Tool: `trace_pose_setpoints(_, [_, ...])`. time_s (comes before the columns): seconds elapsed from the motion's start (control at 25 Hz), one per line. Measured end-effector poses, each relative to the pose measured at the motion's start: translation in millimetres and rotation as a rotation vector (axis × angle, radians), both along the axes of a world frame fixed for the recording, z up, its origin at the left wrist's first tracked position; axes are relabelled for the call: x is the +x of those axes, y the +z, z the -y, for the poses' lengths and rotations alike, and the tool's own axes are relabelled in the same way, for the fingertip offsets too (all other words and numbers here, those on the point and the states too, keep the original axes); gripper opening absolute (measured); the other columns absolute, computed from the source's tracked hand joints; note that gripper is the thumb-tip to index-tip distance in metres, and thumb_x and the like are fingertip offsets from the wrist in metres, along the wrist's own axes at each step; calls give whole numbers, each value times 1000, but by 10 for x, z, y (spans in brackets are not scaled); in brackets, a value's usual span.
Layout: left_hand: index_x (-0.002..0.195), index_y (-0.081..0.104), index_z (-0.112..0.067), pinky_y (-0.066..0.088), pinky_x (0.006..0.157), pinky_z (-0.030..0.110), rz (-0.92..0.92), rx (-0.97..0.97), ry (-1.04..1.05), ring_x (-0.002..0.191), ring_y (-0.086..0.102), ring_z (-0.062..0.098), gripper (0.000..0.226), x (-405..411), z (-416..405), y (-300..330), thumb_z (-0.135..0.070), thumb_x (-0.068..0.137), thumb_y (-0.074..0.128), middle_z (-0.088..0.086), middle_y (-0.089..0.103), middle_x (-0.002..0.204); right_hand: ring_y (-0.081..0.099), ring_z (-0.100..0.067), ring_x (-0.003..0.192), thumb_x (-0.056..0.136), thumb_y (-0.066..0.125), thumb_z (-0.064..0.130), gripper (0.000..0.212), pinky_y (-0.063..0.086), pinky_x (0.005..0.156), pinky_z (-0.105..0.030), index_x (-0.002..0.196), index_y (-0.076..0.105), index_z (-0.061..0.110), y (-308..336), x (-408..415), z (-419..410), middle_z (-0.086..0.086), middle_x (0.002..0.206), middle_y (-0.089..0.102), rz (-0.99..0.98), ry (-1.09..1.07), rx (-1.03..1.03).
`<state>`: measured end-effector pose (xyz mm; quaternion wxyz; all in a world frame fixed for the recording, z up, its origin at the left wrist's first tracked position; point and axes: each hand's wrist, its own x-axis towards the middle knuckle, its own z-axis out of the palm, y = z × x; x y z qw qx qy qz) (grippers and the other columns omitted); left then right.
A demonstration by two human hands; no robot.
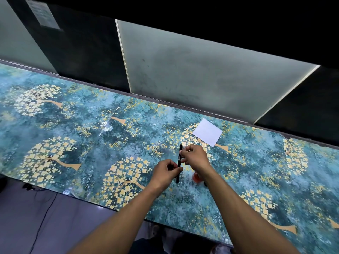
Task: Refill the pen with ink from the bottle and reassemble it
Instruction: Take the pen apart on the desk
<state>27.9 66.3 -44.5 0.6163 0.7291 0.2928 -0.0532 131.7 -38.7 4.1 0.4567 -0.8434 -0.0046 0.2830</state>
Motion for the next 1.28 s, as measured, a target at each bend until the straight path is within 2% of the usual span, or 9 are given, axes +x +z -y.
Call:
trace_pose_setpoints(0.16, [79,69,-15,56,68,40,-18,36,-26,67,65,15,17,-13,27,-17,-30,82,78,5,71,73,68,-12,61,90,72,18,16,50,63,-34,86,70,3,-31,-18,47,-8,75,72,18,-34,-13])
trace_pose_setpoints(0.32, [81,67,-6,49,60,29,-60,61,-113,62,57,12,22,-116,103,-42,-25,83,78,10,68,72,65,-14,59,93,69,15,20,44,61,-32,86,69,-4,-40,42,103,-18,81,72,66,-131,-44])
trace_pose_setpoints(0.44, [77,65,-6,43,57,23,-96,83,-100,59,50,9,23,-242,126,-97,-25,82,78,1,60,66,60,-22,66,90,72,20,11,40,60,-31,84,72,11,-62,77,98,-8,83,72,97,-47,-116])
trace_pose_setpoints(0.52, [75,65,-8,41,56,24,-121,121,-69,59,48,10,22,-292,112,-139,-24,81,79,0,59,65,58,-20,66,86,74,23,8,38,59,-30,83,73,16,-111,43,103,-3,78,69,149,64,-251])
trace_pose_setpoints(0.68, [72,61,-14,47,61,29,-153,89,-15,62,53,13,23,-371,62,-149,-26,81,78,1,61,68,70,-29,66,81,72,18,13,43,53,-30,75,76,7,-301,-90,72,-12,71,74,157,263,-464])
trace_pose_setpoints(0.84, [71,59,-17,43,56,23,-173,109,5,59,52,9,24,-456,-44,-135,-27,84,77,-1,60,67,62,-29,54,85,67,16,22,46,50,-35,64,67,10,-351,-208,-78,-13,68,72,252,293,-561])
trace_pose_setpoints(0.96, [73,59,-15,39,53,20,-179,116,15,58,50,9,24,-503,-93,-139,-28,85,76,-1,58,67,69,-33,71,90,63,20,17,50,56,-39,80,73,10,-293,-227,-118,-13,76,73,321,279,-492])
trace_pose_setpoints(1.12, [81,65,-11,40,53,19,-177,119,38,63,57,10,20,-485,-93,-105,-28,86,75,2,66,74,68,-22,70,93,70,30,19,56,69,-43,82,75,15,-206,-253,-124,-5,76,74,89,213,-174])
trace_pose_setpoints(1.28, [86,69,-11,45,57,19,-108,82,11,66,64,8,18,-415,-17,-54,-28,87,74,3,72,78,66,-18,74,85,81,30,22,49,64,-34,85,74,9,-209,-314,-105,-5,85,75,-4,170,-116])
